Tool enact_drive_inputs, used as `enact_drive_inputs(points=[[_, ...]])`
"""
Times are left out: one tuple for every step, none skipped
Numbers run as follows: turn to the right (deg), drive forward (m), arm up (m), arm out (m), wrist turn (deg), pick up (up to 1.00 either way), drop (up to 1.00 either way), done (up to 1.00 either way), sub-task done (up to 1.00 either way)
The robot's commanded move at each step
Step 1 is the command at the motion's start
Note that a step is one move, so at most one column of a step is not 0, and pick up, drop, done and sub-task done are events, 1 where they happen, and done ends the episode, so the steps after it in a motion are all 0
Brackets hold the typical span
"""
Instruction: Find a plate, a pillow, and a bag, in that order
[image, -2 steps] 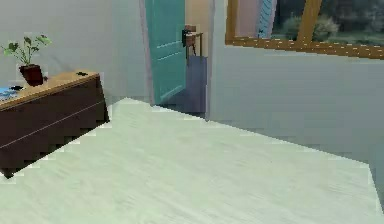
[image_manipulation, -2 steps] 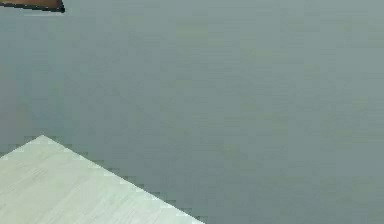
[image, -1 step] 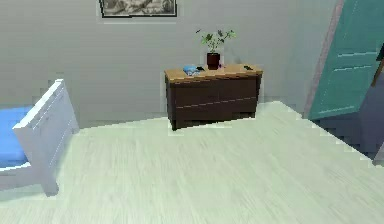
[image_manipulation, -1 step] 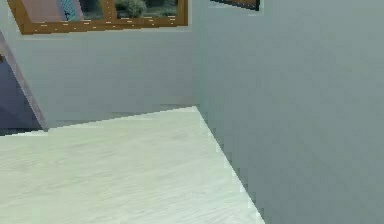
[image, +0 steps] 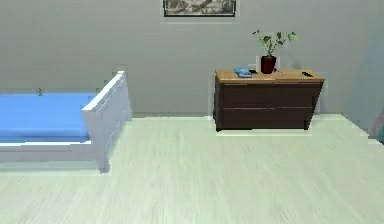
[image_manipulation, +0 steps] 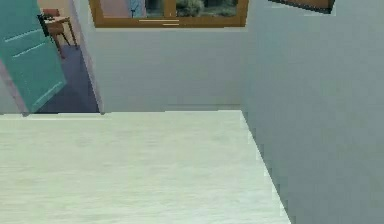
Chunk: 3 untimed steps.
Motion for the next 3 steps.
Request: enact_drive_inputs(points=[[0.0, 0.15, 0.0, 0.0, 0.0, 0.0, 0.0, 0.0, 0.0], [45.0, 0.0, 0.0, 0.0, 0.0, 0.0, 0.0, 0.0, 0.0], [6.0, 0.0, 0.0, 0.0, 0.0, 0.0, 0.0, 0.0, 0.0]])
